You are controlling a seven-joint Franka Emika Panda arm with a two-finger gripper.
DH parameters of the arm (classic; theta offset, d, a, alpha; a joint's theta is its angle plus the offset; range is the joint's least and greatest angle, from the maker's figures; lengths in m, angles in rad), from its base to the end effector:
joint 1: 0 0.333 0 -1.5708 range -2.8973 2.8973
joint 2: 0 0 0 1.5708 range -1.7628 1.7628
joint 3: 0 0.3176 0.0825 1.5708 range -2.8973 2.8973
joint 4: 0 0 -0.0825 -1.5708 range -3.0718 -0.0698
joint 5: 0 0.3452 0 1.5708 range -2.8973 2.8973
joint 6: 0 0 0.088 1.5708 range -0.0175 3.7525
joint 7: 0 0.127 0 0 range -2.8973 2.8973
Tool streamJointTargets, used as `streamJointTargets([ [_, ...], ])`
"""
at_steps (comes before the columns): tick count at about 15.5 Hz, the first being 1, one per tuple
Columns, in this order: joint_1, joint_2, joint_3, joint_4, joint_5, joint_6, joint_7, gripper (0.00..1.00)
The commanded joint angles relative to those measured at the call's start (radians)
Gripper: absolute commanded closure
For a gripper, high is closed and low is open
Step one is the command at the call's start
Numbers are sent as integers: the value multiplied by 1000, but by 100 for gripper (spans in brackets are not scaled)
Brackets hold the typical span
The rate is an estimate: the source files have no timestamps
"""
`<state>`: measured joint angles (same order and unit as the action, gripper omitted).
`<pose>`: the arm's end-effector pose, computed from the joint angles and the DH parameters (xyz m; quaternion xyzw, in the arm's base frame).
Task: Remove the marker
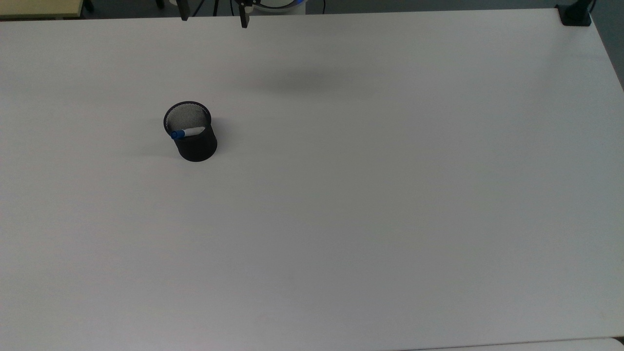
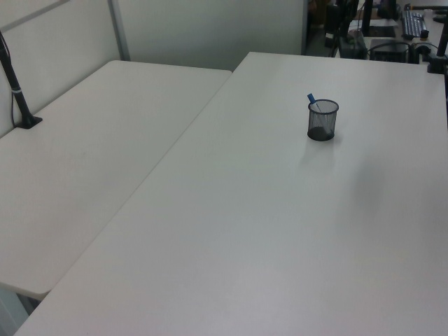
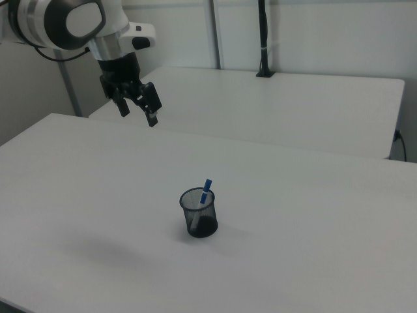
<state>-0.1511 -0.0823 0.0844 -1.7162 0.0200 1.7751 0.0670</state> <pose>0.5100 -0.0302 0.6034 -0.9952 0.0679 -0.0704 0.0065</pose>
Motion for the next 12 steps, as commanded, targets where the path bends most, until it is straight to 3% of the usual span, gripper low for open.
streamJointTargets([
  [1, -7, -13, 12, -16, -11, 12, -15, 0],
  [12, -5, -11, 11, -19, -11, 10, -32, 0],
])
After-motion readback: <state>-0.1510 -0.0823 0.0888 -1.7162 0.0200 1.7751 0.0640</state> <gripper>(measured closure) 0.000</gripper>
